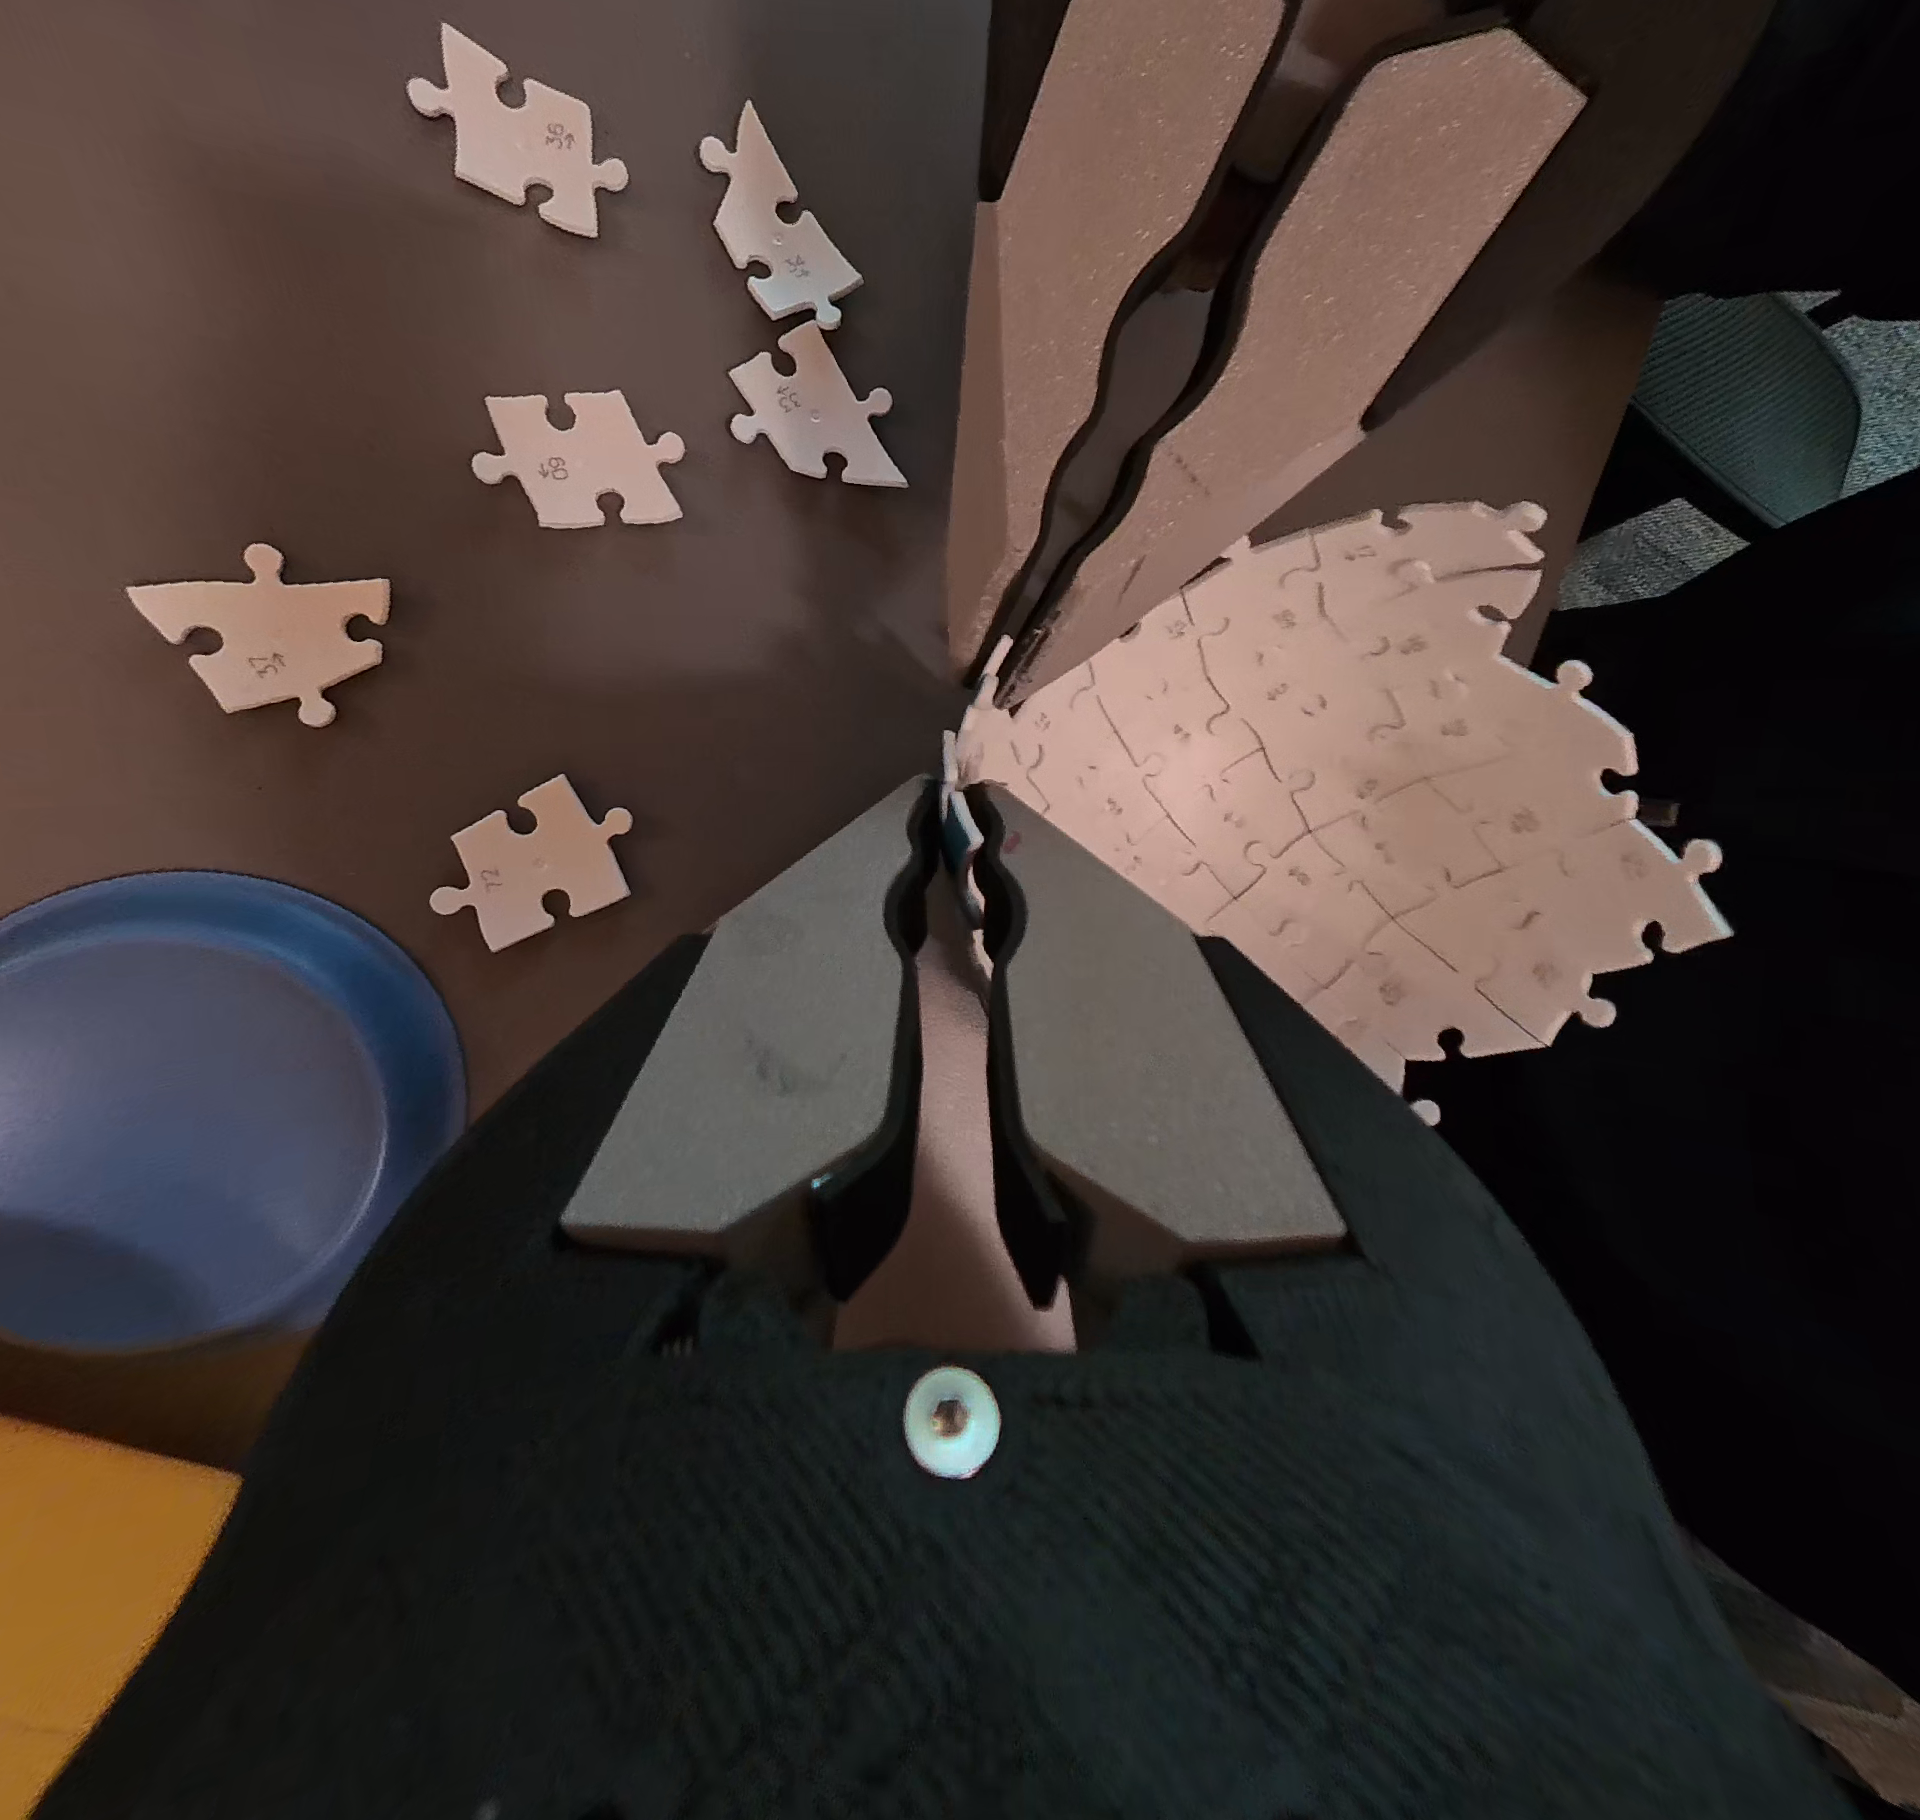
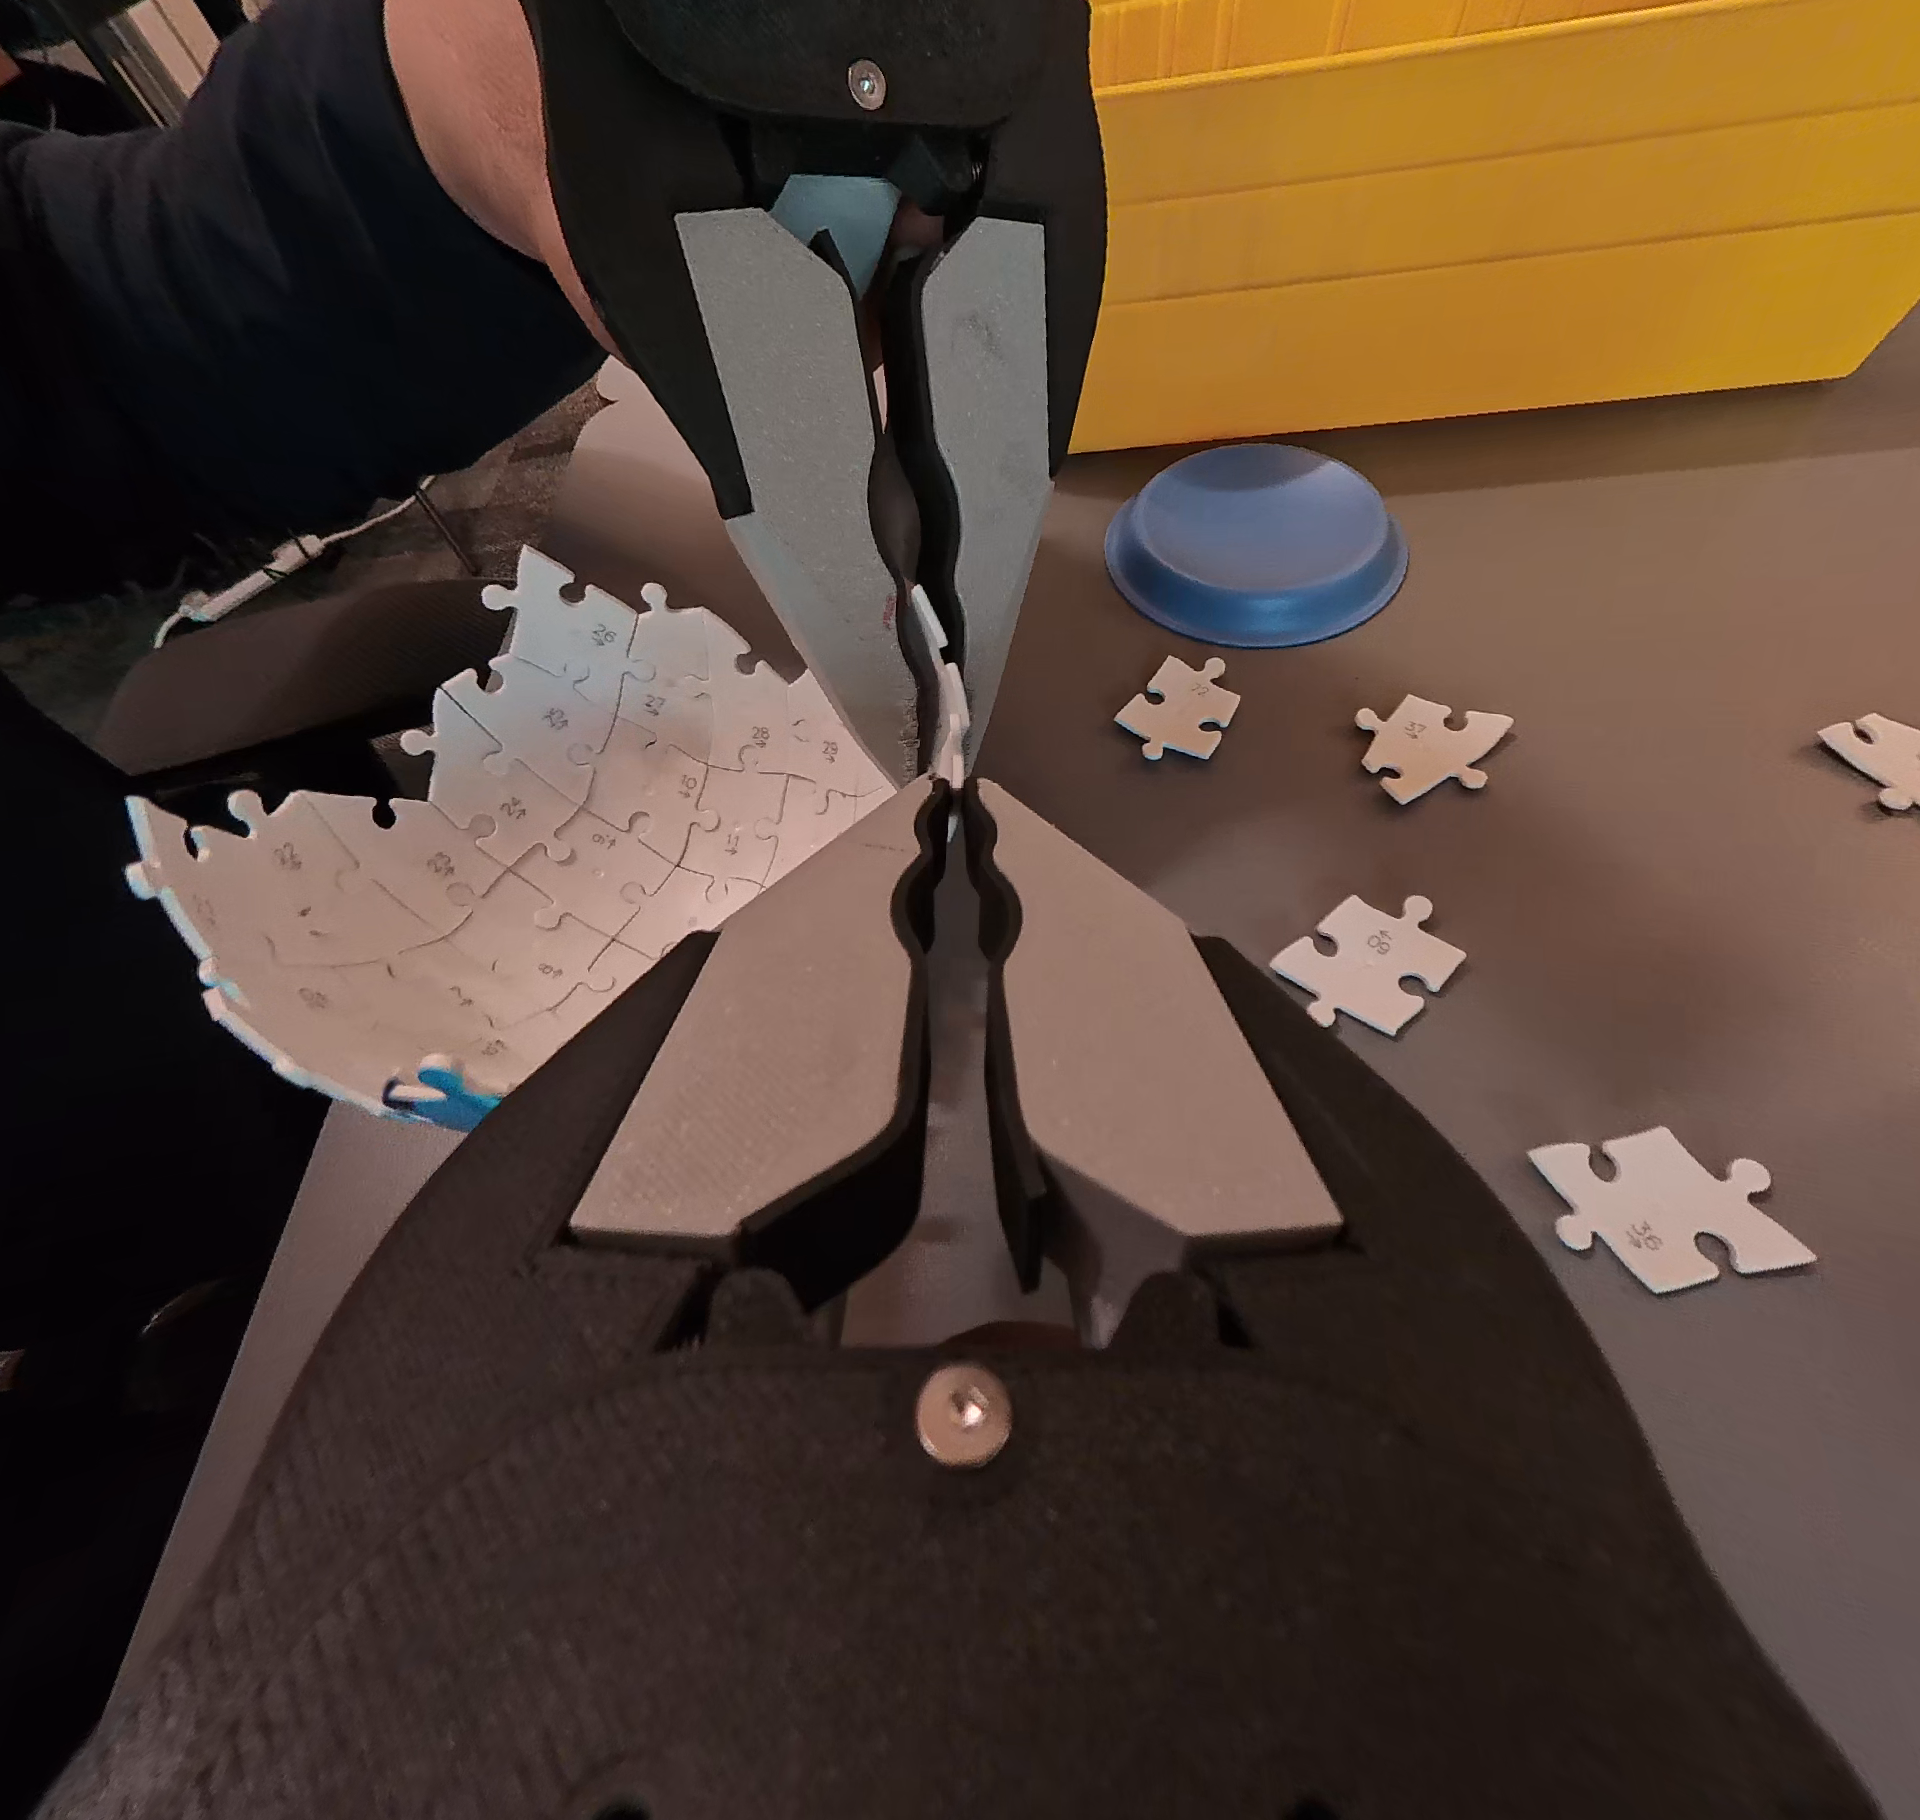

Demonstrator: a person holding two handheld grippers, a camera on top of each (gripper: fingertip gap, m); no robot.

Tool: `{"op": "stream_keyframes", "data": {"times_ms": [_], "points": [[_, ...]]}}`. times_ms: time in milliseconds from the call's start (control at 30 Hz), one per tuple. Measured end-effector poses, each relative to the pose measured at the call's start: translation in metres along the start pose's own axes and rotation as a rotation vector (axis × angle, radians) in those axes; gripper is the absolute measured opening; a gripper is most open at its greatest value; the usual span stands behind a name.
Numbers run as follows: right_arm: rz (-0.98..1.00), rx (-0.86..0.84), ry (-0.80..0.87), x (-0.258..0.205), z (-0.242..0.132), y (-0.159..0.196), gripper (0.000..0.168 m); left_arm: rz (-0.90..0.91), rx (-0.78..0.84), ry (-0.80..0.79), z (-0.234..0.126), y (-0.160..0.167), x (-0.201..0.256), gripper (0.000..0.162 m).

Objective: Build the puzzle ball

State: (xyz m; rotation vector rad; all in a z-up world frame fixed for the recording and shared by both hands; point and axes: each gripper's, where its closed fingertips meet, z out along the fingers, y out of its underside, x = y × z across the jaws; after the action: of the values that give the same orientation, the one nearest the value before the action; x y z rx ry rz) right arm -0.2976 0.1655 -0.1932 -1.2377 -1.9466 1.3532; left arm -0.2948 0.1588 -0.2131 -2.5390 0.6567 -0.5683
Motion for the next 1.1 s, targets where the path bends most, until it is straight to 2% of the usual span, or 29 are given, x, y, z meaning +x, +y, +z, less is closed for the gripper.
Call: {"op": "stream_keyframes", "data": {"times_ms": [200,467,667,1100], "points": [[0.007,-0.012,-0.003,-0.001,0.001,0.002,0.0,-0.021,-0.001,0.003,0.0,0.0,0.001,0.003],[0.04,-0.061,-0.009,-0.003,0.006,0.009,0.01,0.02,-0.018,-0.02,-0.003,-0.002,0.004,0.002],[0.007,-0.082,-0.019,-0.008,0.009,0.012,0.001,0.087,-0.049,-0.031,-0.002,-0.003,0.004,0.003],[-0.003,-0.072,-0.009,-0.011,0.008,0.009,0.0,0.122,-0.117,-0.041,-0.004,-0.003,0.009,0.007]]}}
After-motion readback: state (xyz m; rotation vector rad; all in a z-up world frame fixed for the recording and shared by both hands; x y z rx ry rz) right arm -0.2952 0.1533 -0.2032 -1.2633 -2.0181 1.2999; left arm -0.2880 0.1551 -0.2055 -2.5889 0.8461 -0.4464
